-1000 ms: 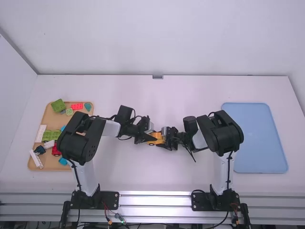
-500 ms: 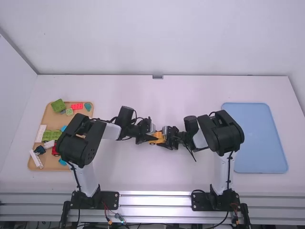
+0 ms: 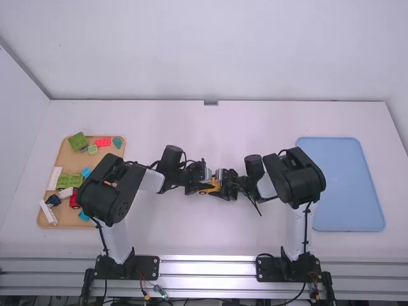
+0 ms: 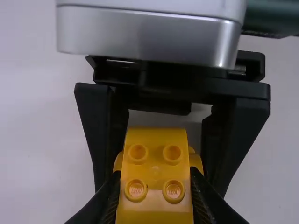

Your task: Assemble lego blocks to make yellow taxi

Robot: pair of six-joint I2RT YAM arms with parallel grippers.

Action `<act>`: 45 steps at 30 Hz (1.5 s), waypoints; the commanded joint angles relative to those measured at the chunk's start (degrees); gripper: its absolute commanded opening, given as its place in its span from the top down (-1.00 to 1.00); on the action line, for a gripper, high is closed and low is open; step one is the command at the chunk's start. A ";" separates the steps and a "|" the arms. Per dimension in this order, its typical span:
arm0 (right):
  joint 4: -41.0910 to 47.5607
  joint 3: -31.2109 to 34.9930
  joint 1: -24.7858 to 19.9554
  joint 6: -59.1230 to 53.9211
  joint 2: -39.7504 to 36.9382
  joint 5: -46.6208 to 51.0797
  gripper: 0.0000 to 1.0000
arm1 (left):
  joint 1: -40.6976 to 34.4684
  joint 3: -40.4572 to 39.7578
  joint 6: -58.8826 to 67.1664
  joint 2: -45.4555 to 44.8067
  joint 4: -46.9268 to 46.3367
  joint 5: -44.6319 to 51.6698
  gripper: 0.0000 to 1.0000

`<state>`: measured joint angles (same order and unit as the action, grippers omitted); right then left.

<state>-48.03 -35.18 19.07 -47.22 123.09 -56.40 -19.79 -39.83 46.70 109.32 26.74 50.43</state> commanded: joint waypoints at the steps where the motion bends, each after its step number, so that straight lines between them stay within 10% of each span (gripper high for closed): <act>1: 0.81 -0.07 0.81 -0.61 1.33 5.44 0.09 | -0.66 3.13 -2.36 2.38 -2.03 -9.75 0.97; 36: 0.98 -0.07 0.81 -0.61 1.33 5.44 0.10 | 0.98 1.90 -9.38 -8.31 -5.44 -7.80 0.97; 45: 0.98 -0.07 0.90 -0.59 1.33 5.22 0.09 | 8.66 1.92 1.79 -8.26 -10.51 5.27 0.97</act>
<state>-47.92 -35.62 20.23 -46.87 123.09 -55.27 -13.63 -37.87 43.97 102.00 16.67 49.65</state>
